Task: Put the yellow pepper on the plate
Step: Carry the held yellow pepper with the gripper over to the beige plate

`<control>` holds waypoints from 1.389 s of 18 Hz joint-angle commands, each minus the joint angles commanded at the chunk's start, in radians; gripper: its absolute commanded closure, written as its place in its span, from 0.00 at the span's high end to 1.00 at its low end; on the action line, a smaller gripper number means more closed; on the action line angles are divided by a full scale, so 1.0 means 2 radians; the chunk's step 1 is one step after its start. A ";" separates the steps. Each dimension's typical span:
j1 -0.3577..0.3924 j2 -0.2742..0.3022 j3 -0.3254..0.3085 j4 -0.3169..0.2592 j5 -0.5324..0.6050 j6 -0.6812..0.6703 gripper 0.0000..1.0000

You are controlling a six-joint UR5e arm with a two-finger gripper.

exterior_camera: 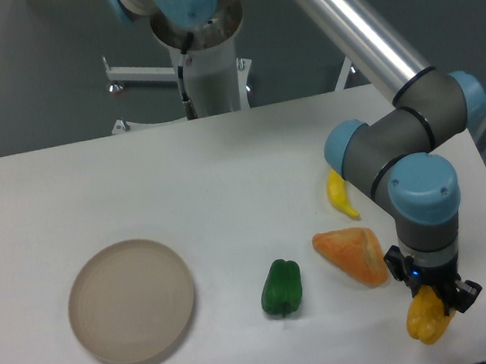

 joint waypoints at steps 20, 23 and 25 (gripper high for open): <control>-0.047 0.106 -0.110 -0.067 -0.005 -0.071 0.34; -0.083 0.130 -0.132 -0.096 -0.005 -0.130 0.34; -0.109 0.142 -0.134 -0.123 -0.005 -0.175 0.34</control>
